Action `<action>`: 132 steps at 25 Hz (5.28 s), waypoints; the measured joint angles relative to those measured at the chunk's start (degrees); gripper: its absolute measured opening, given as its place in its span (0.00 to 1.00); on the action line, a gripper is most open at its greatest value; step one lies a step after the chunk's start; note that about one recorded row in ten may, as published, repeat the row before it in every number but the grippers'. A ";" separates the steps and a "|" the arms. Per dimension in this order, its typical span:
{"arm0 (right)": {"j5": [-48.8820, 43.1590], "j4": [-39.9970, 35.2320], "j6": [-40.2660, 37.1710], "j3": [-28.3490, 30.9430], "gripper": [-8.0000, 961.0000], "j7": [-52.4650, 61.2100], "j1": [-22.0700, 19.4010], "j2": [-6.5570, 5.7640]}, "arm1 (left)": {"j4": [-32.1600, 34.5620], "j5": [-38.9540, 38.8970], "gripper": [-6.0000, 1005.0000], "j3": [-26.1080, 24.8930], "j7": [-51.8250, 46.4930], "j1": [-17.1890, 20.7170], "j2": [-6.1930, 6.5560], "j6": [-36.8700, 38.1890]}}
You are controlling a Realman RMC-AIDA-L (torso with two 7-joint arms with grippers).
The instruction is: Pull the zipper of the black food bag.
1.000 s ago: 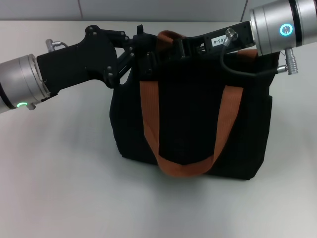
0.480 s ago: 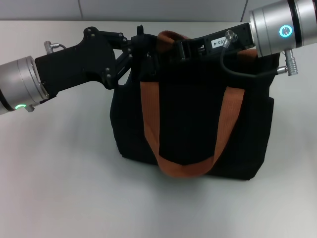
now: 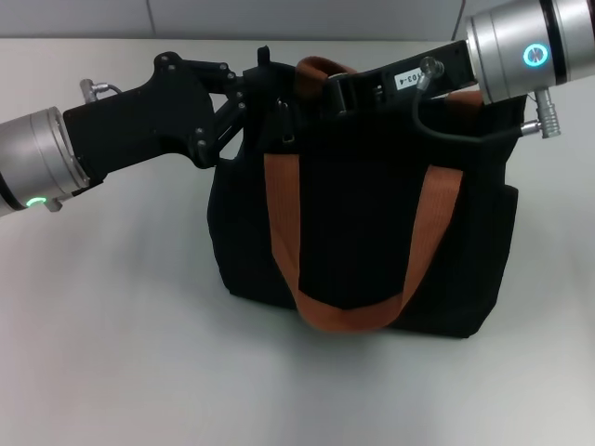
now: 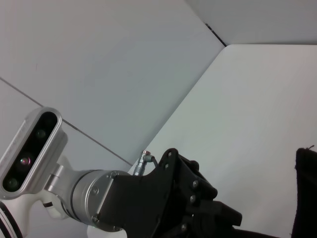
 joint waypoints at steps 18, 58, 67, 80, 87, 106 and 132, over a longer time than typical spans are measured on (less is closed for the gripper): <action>-3.45 -12.24 -1.00 -4.41 0.02 11.00 -4.12 0.02 | 0.08 -0.76 0.03 -0.62 0.68 1.63 0.15 0.28; -14.90 -39.35 -7.60 -4.27 0.08 24.98 -18.90 0.45 | 0.09 -0.79 0.03 -2.20 1.39 2.50 0.13 0.02; -15.09 -43.08 -10.01 0.04 0.09 25.01 -21.67 0.57 | 0.08 -0.77 0.03 -2.19 1.41 2.83 0.24 -0.08; -8.27 -40.12 -10.24 4.18 0.11 18.14 -22.17 0.18 | 0.09 -0.78 0.03 -2.30 1.41 2.93 0.27 -0.09; 2.86 -31.94 -10.00 12.73 0.18 2.74 -22.87 0.00 | 0.09 -0.78 0.03 -2.29 1.41 3.17 0.17 -0.10; 9.99 12.15 -33.98 19.61 0.82 -76.12 -28.52 -3.48 | -0.43 -0.26 0.03 -1.76 0.74 4.85 -0.03 -1.23; 3.10 19.04 -27.42 20.44 0.85 -86.36 -30.61 -2.40 | 7.51 3.62 0.33 -1.85 -15.05 8.90 4.28 7.13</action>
